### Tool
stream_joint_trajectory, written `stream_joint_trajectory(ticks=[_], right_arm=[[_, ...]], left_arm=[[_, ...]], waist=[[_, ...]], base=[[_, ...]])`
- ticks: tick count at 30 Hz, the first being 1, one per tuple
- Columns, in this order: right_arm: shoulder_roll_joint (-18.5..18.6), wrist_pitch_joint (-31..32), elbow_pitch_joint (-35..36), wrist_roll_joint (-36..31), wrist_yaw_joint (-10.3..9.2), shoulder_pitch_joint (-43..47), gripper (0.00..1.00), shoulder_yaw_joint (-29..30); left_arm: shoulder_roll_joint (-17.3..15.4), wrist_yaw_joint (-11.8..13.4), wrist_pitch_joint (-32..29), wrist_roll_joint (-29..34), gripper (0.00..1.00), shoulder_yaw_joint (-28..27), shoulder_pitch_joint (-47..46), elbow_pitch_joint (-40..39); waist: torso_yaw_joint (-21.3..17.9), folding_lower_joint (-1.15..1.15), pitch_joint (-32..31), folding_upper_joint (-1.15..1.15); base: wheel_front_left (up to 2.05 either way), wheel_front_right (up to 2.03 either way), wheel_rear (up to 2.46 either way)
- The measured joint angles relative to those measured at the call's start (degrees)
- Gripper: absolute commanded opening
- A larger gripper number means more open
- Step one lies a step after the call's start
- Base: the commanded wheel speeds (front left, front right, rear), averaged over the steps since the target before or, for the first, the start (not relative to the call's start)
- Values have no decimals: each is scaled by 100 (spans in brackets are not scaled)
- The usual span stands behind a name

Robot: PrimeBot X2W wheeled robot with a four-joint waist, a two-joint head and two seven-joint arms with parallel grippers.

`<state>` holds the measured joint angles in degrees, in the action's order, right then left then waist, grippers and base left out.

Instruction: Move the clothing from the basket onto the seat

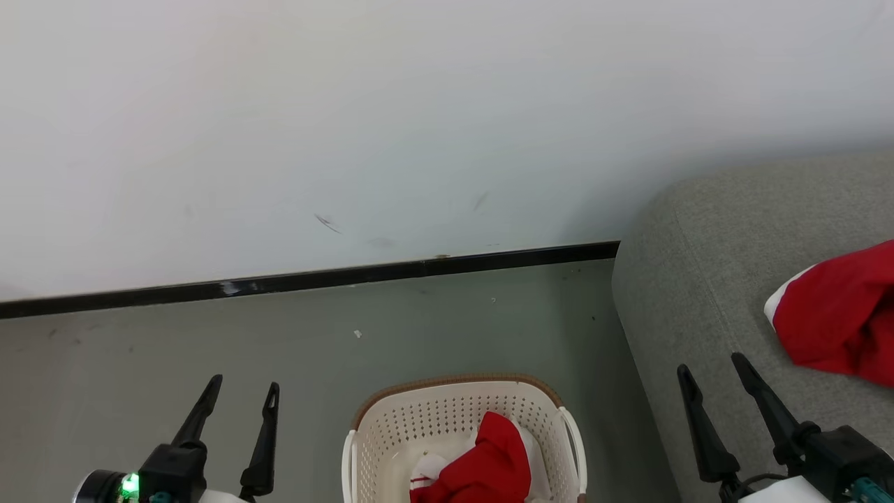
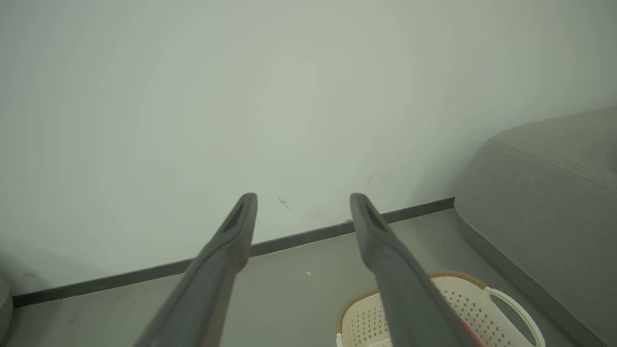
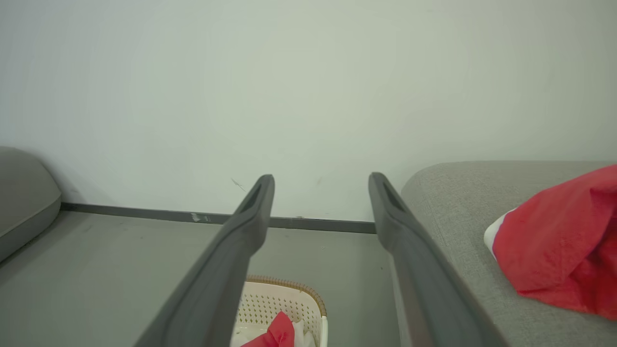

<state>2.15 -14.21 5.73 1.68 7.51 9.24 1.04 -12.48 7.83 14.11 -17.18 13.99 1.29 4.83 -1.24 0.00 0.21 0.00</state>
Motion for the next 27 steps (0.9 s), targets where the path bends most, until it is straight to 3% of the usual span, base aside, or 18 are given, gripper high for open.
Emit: stream_joint_trajectory(ticks=[27], right_arm=[[-8, 0, 924, -185, 0, -49, 100, 432]], left_arm=[[453, -836, -605, 632, 100, 1461, -1383, 1178]], waist=[[-367, 0, 1103, 0]], base=[[0, 0, 0]])
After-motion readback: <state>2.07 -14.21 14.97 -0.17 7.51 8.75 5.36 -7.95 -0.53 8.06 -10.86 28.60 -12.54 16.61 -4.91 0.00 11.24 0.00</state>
